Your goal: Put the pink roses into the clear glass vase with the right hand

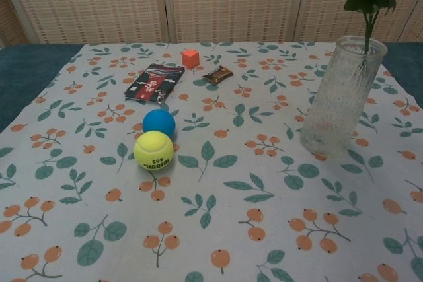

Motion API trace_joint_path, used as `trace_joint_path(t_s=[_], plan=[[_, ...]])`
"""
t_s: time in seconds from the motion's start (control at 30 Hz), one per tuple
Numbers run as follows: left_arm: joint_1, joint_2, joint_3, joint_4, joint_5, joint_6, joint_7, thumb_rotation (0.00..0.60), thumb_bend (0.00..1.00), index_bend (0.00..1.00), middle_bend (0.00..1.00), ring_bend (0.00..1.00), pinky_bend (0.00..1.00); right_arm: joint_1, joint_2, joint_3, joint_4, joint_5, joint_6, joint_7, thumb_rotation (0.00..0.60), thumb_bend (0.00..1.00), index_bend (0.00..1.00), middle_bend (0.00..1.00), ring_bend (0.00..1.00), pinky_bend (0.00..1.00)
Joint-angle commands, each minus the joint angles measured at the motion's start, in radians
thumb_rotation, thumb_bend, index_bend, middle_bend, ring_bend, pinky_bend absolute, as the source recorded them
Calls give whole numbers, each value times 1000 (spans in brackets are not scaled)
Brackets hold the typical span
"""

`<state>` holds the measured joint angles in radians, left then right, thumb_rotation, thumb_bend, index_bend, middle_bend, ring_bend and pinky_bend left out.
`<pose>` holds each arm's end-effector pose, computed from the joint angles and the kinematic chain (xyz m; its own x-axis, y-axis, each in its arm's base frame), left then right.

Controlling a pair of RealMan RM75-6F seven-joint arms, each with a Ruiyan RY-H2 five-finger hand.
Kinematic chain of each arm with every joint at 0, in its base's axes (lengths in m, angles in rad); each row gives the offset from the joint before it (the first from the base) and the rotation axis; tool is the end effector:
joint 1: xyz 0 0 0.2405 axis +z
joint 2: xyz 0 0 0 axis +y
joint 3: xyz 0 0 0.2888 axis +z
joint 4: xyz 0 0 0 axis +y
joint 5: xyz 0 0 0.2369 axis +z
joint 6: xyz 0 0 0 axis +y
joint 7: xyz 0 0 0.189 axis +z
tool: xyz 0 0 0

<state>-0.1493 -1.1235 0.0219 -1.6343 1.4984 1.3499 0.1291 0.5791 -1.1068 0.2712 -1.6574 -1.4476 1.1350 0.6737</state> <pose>-0.3480 0.2321 0.1088 0.4962 0.1754 0.8503 0.8682 -0.0879 -0.4884 -0.1726 -0.4102 0.1342 -0.2414 -0.2388 0.9406 -0.8764 -0.3626 -0.3170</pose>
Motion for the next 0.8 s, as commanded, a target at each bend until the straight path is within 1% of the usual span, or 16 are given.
trace_joint_path(t_s=[0.03,0.07,0.1,0.13,0.17,0.23,0.27,0.33,0.43,0.6,0.67,0.7,0.73,0.77,0.8], plan=[[0,0,0,-1,-1,0,0,600,371,142,147,265,425,-7,0,-28,29,-26,-12,35,600,278,592,1000,1000,1000],[0,0,0,-1,-1,0,0,600,371,142,147,265,425,-8,-1,-37,41,-36,-13,43,600,230,542,1000,1000,1000],[0,0,0,0,-1,0,1,600,371,142,147,264,425,-8,-4,-42,50,-43,-13,49,600,203,507,1000,1000,1000],[0,0,0,0,0,0,1,600,371,142,147,264,425,-10,-6,-50,59,-52,-11,53,600,159,441,1000,1000,1000],[0,0,0,0,0,0,1,600,371,142,147,264,425,-11,-9,-55,66,-58,-8,55,600,138,403,1000,1000,1000],[-1,-1,1,0,1,-1,1,600,371,143,147,264,425,-13,-15,-61,77,-69,2,60,600,87,289,1000,1000,1000],[0,0,1,0,1,-1,2,600,371,143,147,264,425,-14,-19,-65,84,-77,9,62,600,75,242,1000,1000,1000],[0,0,2,0,1,-1,2,600,371,144,147,265,425,-18,-26,-68,93,-86,26,63,600,58,118,1000,1000,1000],[0,0,1,1,-1,-2,0,600,372,144,147,264,425,-31,-34,-72,105,-102,67,40,600,53,14,1000,1000,1000],[-2,-2,0,6,-2,-4,-5,600,372,144,147,265,425,-85,-27,-91,102,-144,180,-52,600,52,0,1000,1000,1000],[-4,-3,0,9,-1,-6,-7,600,373,144,147,265,425,-128,-15,-102,83,-153,244,-132,600,51,9,1000,1000,1000],[-4,-4,0,10,-1,-7,-8,600,372,144,147,265,425,-153,-12,-108,72,-155,278,-179,600,52,33,1000,1000,1000],[-5,-4,1,10,-2,-9,-8,600,372,144,148,265,425,-181,-11,-114,59,-153,315,-233,600,52,86,1000,1000,1000],[-5,-4,1,11,-3,-11,-8,600,372,145,148,265,425,-222,-14,-123,47,-152,371,-312,600,52,133,1000,1000,1000],[-5,-3,2,11,-3,-12,-9,600,371,146,148,265,425,-255,-20,-132,45,-154,415,-376,600,52,156,1000,999,1000]])
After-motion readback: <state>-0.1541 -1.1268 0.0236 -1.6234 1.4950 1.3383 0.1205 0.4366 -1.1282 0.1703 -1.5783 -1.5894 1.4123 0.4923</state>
